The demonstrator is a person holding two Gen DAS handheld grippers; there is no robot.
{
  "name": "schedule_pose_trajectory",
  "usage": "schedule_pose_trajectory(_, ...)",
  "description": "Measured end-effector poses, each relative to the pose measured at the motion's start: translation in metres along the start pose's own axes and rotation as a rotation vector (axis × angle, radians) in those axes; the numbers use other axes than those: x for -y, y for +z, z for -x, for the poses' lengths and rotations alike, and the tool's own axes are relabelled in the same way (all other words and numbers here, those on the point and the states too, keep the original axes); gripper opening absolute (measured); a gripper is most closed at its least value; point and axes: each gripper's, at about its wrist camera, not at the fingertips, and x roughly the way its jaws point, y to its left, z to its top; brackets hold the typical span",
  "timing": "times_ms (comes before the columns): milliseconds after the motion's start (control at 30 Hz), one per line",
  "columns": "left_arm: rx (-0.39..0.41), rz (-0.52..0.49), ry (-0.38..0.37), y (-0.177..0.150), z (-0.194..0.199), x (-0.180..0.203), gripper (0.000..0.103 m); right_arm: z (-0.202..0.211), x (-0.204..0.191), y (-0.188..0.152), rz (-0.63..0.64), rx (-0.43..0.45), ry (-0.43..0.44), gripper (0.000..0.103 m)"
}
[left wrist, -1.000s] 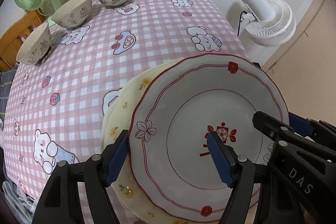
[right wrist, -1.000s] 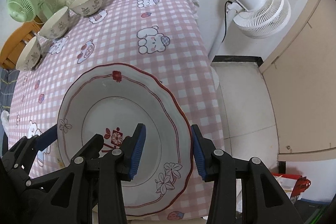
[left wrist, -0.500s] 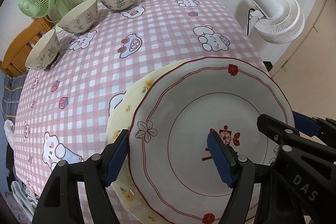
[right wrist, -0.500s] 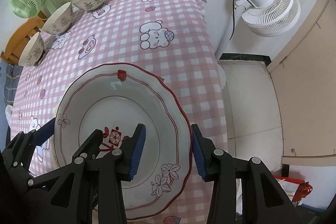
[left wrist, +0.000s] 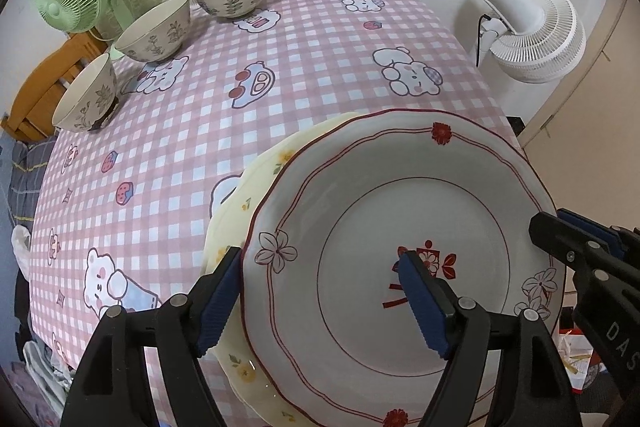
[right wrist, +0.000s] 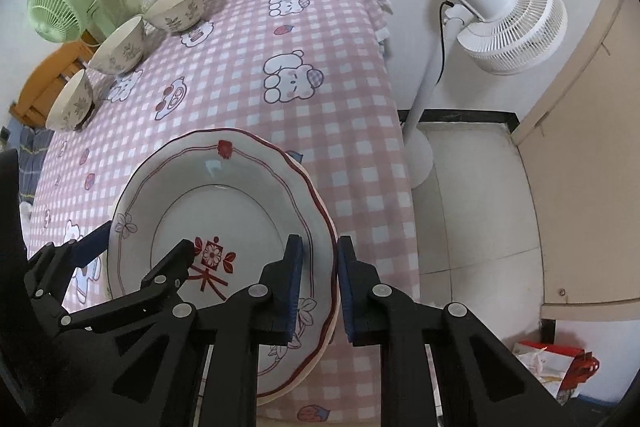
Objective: Organize plates and bowls
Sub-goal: 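Lower the red-rimmed plate onto the cream plates and open both grippers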
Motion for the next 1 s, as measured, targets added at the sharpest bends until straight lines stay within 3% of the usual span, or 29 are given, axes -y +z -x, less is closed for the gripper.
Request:
schedule_pose_trajectory(333,-0.018,0.041,0.046,-0.002,-0.001,-0.002,0.089,-0.010,-0.016,0.004,0.083,-0.025,0.001,0.020)
schedule_pose_trajectory(700,-0.005,0.087,0.018,-0.005,0.003,-0.007,0.094,-0.011,-0.021,0.008,0.143,-0.013,0.004,0.022)
schedule_pose_trajectory(767,0.003,0.096,0.011,-0.005,0.006,-0.009,0.094,-0.009,-0.021,0.010,0.149,-0.003,0.014,0.026)
schedule_pose_trajectory(833,0.017,0.102,0.007,-0.005,0.011,-0.011,0.094,-0.005,-0.025,0.011,0.159,0.012,0.037,0.046)
schedule_pose_trajectory(900,0.029,0.108,-0.003,-0.005,0.015,-0.014,0.094,0.000,-0.030,0.012,0.173,0.035,0.051,0.059)
schedule_pose_trajectory(1000,0.037,0.119,-0.012,-0.005,0.020,-0.020,0.094,0.004,-0.040,0.014,0.195,0.053,0.059,0.062)
